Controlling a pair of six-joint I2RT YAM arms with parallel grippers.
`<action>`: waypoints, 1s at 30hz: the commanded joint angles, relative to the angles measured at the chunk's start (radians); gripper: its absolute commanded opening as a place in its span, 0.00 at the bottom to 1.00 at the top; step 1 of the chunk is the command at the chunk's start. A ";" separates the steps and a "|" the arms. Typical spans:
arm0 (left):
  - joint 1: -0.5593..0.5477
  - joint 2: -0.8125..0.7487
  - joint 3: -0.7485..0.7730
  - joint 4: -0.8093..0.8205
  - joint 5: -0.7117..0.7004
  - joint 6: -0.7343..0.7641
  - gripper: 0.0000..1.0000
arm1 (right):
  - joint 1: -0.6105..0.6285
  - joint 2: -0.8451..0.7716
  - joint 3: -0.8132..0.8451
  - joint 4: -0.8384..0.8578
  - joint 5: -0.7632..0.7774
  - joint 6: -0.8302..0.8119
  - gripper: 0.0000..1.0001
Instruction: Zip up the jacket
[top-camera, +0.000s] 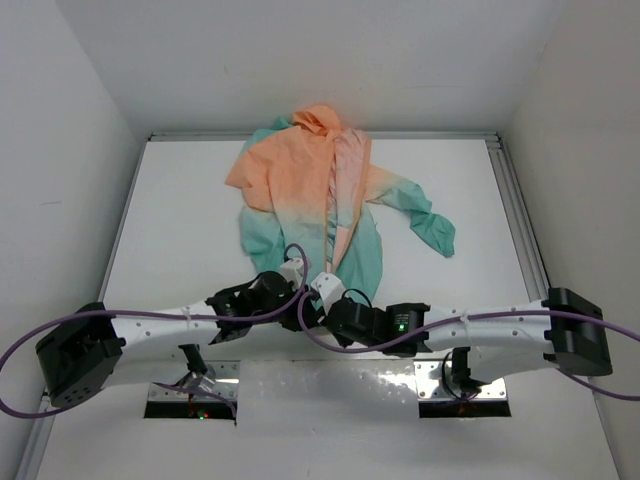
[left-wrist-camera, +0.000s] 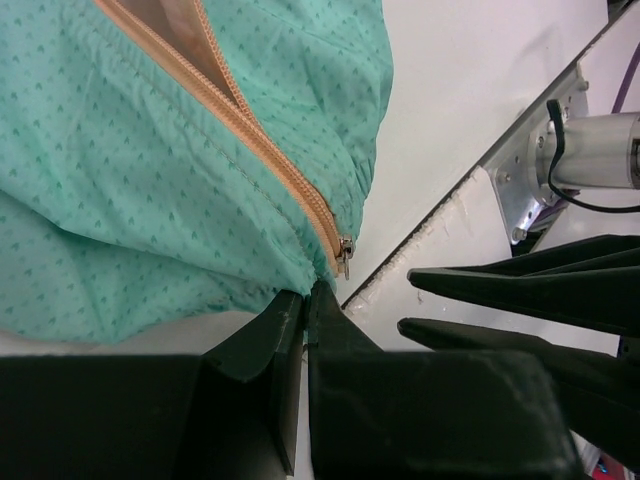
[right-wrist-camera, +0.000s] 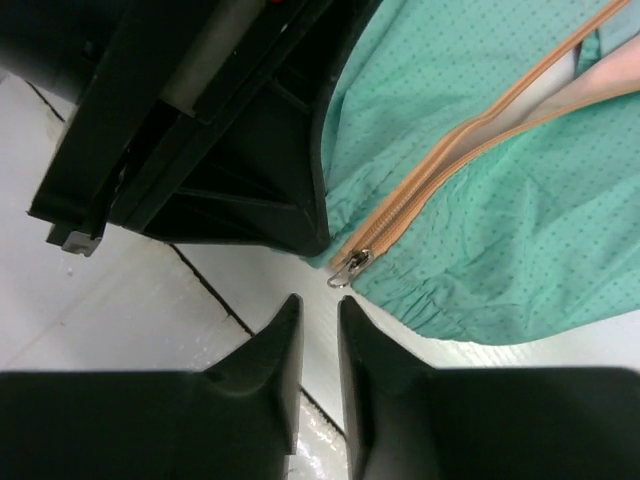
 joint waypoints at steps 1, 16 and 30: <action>0.019 -0.011 0.032 0.035 0.049 -0.020 0.00 | 0.007 0.001 0.000 0.048 0.042 -0.077 0.28; 0.049 -0.016 0.028 0.067 0.098 -0.050 0.00 | 0.009 0.041 -0.006 0.022 0.042 -0.055 0.27; 0.053 -0.022 0.000 0.092 0.113 -0.067 0.00 | 0.009 0.076 0.015 0.037 0.081 -0.066 0.27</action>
